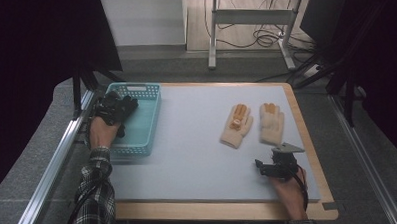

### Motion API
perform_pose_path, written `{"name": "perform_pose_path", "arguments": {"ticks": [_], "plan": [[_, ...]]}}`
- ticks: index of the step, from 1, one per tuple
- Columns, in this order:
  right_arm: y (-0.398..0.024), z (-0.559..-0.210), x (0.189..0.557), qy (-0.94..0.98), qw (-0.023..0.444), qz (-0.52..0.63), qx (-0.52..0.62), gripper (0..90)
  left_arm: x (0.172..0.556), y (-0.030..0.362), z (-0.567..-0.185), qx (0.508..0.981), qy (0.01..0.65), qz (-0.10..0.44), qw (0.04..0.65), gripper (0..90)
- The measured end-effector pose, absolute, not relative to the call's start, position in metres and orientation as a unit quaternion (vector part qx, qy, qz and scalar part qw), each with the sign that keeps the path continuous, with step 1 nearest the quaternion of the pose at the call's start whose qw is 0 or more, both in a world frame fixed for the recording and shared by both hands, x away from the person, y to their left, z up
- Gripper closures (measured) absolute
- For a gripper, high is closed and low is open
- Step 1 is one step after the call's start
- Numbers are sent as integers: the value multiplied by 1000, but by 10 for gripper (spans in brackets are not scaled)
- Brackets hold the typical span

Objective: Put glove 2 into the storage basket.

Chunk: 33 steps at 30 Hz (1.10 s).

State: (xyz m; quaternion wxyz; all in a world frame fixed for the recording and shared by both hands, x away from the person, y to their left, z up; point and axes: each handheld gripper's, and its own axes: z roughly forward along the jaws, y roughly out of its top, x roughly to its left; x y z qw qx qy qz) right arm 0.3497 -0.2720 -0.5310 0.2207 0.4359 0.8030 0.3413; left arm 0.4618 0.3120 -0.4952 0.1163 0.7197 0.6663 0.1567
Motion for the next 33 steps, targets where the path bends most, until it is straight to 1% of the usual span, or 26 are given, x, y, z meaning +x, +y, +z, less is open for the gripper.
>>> {"name": "perform_pose_path", "arguments": {"ticks": [3, 5, 6, 8, 9, 12, 15, 17, 21, 25, 29, 33], "plan": [[-272, -531, 350, 803, 221, 342, 436, 194, 464, 311, -499, 722, 665, 164, 101, 527], [-272, -531, 350, 803, 221, 341, 436, 194, 466, 309, -501, 726, 662, 162, 87, 484], [-272, -531, 350, 803, 221, 341, 436, 193, 467, 309, -501, 728, 661, 164, 85, 432], [-272, -531, 350, 803, 221, 342, 436, 193, 467, 309, -501, 731, 657, 164, 85, 369], [-272, -531, 350, 803, 221, 342, 436, 193, 467, 309, -500, 733, 655, 162, 86, 309], [-272, -531, 350, 803, 221, 341, 436, 193, 464, 310, -495, 741, 647, 152, 96, 193], [-272, -531, 350, 803, 221, 341, 436, 193, 461, 313, -485, 741, 646, 155, 100, 136], [-272, -531, 350, 803, 221, 341, 435, 193, 457, 316, -477, 739, 645, 153, 120, 101], [-272, -531, 350, 804, 221, 341, 435, 193, 451, 321, -462, 735, 642, 153, 155, 66], [-272, -531, 350, 803, 221, 341, 435, 193, 445, 322, -452, 737, 631, 153, 188, 51], [-272, -531, 350, 803, 221, 341, 435, 193, 437, 317, -446, 732, 616, 139, 254, 47], [-272, -531, 349, 804, 221, 341, 435, 193, 430, 307, -443, 741, 593, 132, 287, 25]]}}
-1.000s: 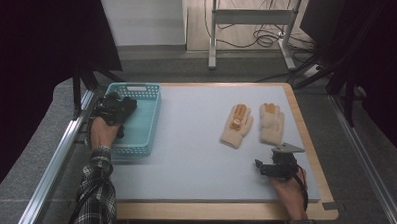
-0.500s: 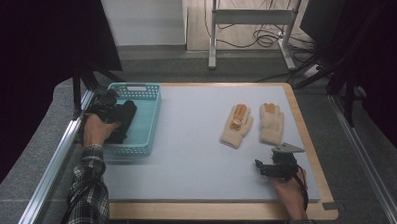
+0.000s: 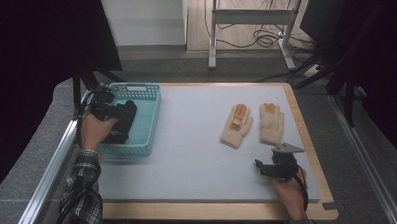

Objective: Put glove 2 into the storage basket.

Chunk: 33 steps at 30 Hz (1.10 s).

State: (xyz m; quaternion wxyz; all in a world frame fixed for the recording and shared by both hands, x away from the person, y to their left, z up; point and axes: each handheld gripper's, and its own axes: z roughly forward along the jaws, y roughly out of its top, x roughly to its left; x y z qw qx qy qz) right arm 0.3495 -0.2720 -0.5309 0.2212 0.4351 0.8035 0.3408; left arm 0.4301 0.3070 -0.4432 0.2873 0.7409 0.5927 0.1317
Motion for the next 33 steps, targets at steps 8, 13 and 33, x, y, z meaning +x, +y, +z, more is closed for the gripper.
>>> {"name": "perform_pose_path", "arguments": {"ticks": [8, 13, 33], "plan": [[-272, -531, 349, 804, 221, 341, 434, 193, 417, 280, -434, 761, 540, 141, 330, 1], [-272, -531, 349, 804, 221, 341, 434, 193, 404, 255, -428, 776, 500, 150, 353, 1], [-272, -531, 349, 804, 222, 341, 435, 193, 341, 163, -445, 813, 365, 142, 431, 0]]}}
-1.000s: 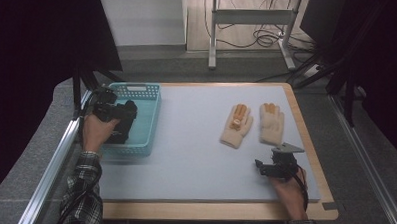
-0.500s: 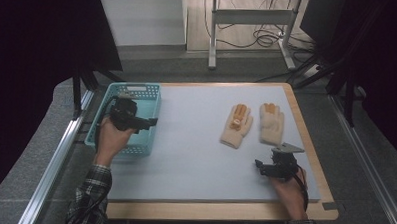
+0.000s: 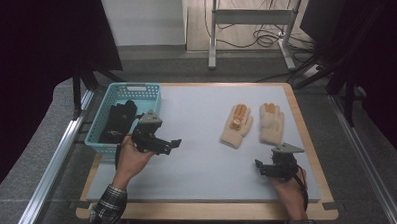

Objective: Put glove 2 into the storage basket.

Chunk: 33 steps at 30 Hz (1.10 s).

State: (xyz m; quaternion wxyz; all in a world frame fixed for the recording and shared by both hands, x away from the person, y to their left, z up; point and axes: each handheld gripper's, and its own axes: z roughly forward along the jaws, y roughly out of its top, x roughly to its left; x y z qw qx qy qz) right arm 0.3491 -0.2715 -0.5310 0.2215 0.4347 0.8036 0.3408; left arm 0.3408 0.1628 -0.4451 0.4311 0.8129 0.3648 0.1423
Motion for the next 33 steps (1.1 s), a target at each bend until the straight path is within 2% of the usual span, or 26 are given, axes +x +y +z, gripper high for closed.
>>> {"name": "perform_pose_path", "arguments": {"ticks": [15, 24, 33], "plan": [[-271, -531, 349, 804, 222, 341, 434, 193, 310, 135, -495, 825, 348, 151, 419, 0], [-271, -531, 349, 804, 222, 341, 434, 194, 305, 136, -527, 834, 368, 144, 385, 0], [-272, -531, 349, 804, 220, 341, 434, 193, 302, 143, -538, 838, 387, 149, 356, 0]]}}
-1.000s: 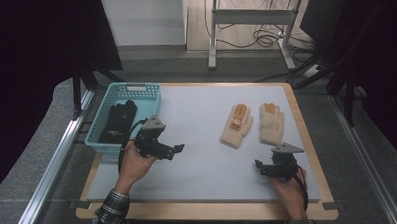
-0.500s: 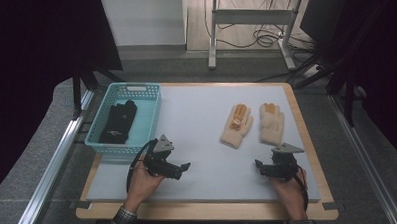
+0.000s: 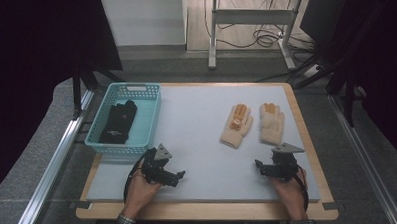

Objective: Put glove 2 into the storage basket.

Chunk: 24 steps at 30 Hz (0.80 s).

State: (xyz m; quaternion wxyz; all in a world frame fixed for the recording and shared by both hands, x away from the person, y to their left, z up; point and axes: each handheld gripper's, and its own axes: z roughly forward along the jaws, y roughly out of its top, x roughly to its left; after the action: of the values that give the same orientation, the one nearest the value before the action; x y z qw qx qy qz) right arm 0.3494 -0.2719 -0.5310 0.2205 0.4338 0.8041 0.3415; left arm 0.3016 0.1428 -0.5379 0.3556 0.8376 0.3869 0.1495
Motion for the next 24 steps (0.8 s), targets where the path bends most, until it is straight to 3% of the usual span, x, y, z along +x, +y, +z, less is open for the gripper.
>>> {"name": "perform_pose_path", "arguments": {"ticks": [24], "plan": [[-280, -526, 356, 806, 213, 345, 431, 187, 303, 146, -550, 836, 401, 142, 347, 0]]}}
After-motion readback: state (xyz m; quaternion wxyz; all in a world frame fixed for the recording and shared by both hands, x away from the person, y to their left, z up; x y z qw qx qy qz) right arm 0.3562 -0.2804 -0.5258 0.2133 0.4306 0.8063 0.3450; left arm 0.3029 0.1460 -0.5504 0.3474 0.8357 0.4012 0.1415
